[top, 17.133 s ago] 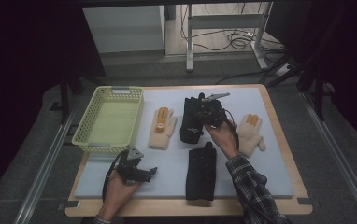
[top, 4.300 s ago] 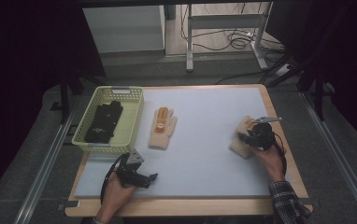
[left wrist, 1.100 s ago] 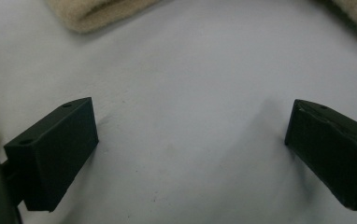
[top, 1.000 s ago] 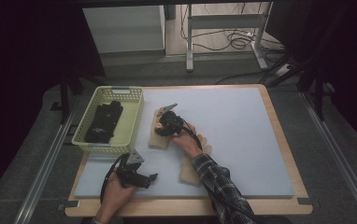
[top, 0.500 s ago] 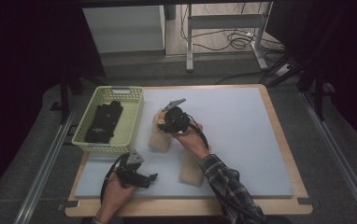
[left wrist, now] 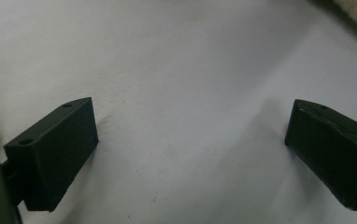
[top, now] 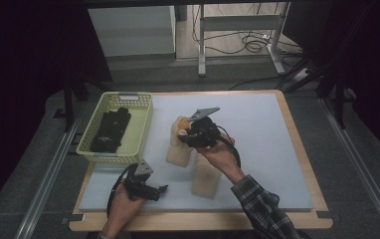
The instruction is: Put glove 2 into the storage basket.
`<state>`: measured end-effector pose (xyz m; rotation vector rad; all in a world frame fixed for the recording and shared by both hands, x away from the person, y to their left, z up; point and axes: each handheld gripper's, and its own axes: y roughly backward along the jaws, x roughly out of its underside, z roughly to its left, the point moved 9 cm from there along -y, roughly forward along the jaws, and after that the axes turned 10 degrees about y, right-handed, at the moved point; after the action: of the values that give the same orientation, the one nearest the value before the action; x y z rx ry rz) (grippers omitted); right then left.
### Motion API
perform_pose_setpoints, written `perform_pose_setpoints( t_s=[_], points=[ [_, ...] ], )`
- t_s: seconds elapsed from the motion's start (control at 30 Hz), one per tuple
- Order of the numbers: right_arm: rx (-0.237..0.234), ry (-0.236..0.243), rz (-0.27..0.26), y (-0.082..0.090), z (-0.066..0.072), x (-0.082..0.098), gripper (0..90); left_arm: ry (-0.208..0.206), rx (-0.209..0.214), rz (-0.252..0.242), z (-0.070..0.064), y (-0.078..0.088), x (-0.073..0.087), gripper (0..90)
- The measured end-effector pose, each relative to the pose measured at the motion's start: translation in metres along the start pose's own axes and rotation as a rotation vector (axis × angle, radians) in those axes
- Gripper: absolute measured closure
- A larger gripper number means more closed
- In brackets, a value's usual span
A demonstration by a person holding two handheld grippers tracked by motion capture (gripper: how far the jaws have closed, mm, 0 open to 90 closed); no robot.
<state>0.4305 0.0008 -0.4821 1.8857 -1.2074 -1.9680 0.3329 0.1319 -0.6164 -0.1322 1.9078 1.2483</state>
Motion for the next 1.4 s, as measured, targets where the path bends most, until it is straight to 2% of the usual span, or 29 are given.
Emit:
perform_pose_setpoints(
  t_s=[0.13, 0.17, 0.2, 0.4, 0.43, 0.5, 0.57, 0.6, 0.77, 0.83, 0.9, 1.0, 1.17, 1.23, 1.3, 1.4],
  points=[
    [0.014, -0.006, 0.009, 0.027, 0.005, 0.011, 63.1, 0.000, 0.000, 0.000, 0.000, 0.000, 0.000, 2.8],
    [0.025, -0.014, 0.021, 0.038, 0.006, 0.019, 63.0, 0.002, 0.001, -0.001, 0.000, 0.000, 0.000, 2.8],
    [0.025, -0.014, 0.021, 0.038, 0.006, 0.019, 63.0, 0.003, 0.001, -0.002, 0.000, 0.000, 0.000, 2.8],
    [0.041, -0.032, 0.060, 0.061, 0.017, 0.052, 63.0, 0.005, 0.003, 0.000, -0.001, 0.000, 0.000, 2.8],
    [0.035, -0.038, 0.073, 0.061, 0.021, 0.062, 63.0, 0.003, 0.002, 0.000, 0.000, 0.000, 0.000, 2.7],
    [0.034, -0.037, 0.082, 0.060, 0.023, 0.067, 62.9, 0.003, 0.002, -0.002, 0.000, 0.000, 0.000, 2.7],
    [0.025, -0.046, 0.107, 0.053, 0.028, 0.082, 62.9, 0.003, 0.002, -0.002, 0.000, 0.000, 0.000, 2.8],
    [0.025, -0.046, 0.107, 0.053, 0.028, 0.082, 62.9, 0.003, 0.001, -0.003, 0.000, 0.000, 0.000, 2.8],
    [0.027, -0.061, 0.146, 0.037, 0.031, 0.105, 61.2, 0.002, 0.002, -0.002, 0.000, 0.000, 0.000, 2.8],
    [0.022, -0.079, 0.161, 0.032, 0.033, 0.114, 58.3, 0.004, 0.003, -0.002, -0.001, 0.000, 0.000, 2.8],
    [0.002, -0.079, 0.168, 0.025, 0.038, 0.122, 48.7, 0.004, 0.002, -0.002, 0.000, 0.000, 0.000, 2.8],
    [0.000, -0.071, 0.152, 0.027, 0.038, 0.121, 39.7, 0.005, 0.002, -0.002, -0.001, 0.000, 0.000, 2.8],
    [0.025, -0.074, 0.102, 0.048, 0.027, 0.113, 38.8, 0.004, 0.002, -0.001, 0.000, 0.000, 0.000, 2.8],
    [0.042, -0.081, 0.088, 0.058, 0.019, 0.115, 42.6, 0.004, 0.002, -0.001, -0.001, 0.000, 0.000, 2.8],
    [0.055, -0.102, 0.081, 0.066, 0.013, 0.124, 54.6, 0.005, 0.002, -0.003, -0.001, 0.000, 0.000, 2.8],
    [0.052, -0.109, 0.087, 0.070, 0.011, 0.140, 72.2, 0.006, 0.002, -0.003, -0.001, 0.000, 0.000, 2.8]
  ],
)
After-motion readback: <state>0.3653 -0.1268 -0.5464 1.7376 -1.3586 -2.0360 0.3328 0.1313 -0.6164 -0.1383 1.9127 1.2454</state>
